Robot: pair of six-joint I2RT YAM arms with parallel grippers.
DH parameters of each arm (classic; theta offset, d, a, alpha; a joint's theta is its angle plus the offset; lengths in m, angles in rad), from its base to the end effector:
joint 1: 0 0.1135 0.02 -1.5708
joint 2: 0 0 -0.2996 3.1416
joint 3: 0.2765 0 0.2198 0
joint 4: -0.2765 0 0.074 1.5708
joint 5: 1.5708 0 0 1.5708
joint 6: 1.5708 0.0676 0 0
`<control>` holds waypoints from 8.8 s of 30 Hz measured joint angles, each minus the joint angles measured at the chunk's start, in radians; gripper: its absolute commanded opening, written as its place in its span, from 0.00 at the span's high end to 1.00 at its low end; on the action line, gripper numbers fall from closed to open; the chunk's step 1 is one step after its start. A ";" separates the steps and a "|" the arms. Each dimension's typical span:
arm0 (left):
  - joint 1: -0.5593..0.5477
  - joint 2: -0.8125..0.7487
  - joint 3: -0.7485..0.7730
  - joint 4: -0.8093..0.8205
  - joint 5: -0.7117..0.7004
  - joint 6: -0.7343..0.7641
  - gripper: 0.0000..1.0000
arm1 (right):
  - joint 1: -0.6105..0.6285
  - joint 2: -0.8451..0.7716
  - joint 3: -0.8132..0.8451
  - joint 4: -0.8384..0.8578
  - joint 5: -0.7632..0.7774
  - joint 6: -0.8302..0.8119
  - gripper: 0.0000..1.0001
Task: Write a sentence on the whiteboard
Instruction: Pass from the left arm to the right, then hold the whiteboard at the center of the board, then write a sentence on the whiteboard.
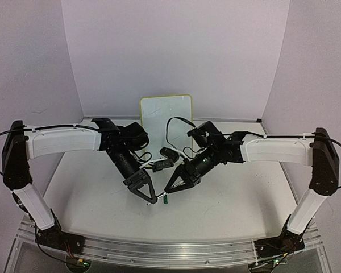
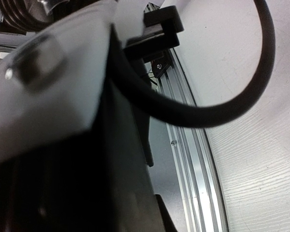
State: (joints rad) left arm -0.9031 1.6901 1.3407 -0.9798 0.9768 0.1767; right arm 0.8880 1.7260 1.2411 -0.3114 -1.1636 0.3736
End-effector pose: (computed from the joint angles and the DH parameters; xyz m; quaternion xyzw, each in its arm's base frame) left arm 0.1428 -0.2715 0.2864 -0.4991 -0.7229 0.4732 0.0660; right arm 0.1738 0.3121 0.2920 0.3975 -0.6954 -0.5970 0.0453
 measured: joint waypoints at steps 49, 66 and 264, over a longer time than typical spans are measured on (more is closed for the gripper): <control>0.677 -0.115 -0.048 0.634 -0.362 -0.302 0.19 | -0.123 -0.276 -0.090 0.257 0.910 0.095 1.00; 0.700 0.158 0.165 0.857 0.014 -0.281 0.22 | -0.146 -0.048 0.138 0.346 0.827 0.019 1.00; 0.576 0.274 0.373 0.612 -0.037 0.032 1.00 | -0.165 0.253 0.433 0.463 0.857 0.001 1.00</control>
State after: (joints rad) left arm -0.3275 1.9644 1.7139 -0.3676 0.9400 0.2089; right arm 0.7232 1.9792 1.6741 0.1514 -0.3068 0.3748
